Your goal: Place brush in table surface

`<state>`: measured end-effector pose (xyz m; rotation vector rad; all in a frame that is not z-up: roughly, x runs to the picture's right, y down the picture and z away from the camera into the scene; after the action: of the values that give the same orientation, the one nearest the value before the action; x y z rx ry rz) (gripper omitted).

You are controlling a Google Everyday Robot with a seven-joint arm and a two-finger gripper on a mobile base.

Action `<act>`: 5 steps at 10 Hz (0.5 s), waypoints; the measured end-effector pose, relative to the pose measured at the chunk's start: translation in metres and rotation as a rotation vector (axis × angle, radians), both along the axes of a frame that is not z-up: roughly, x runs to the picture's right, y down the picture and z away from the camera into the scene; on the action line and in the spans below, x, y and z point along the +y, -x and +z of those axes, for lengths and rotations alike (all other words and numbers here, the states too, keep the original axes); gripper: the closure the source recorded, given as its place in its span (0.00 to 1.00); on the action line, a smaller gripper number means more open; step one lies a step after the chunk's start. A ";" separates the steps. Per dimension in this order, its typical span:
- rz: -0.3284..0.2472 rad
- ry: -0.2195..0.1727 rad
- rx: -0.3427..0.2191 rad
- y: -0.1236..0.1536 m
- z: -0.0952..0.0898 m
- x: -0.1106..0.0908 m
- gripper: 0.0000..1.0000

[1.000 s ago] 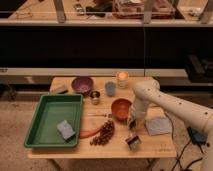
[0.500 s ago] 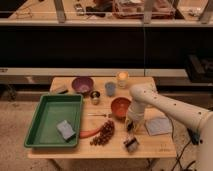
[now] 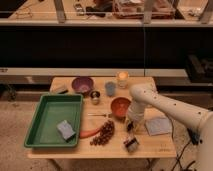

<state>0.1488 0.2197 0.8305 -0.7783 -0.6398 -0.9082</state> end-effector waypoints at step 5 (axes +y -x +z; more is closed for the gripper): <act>0.002 0.001 0.001 -0.001 0.000 0.001 0.69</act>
<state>0.1499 0.2203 0.8302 -0.7788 -0.6393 -0.9061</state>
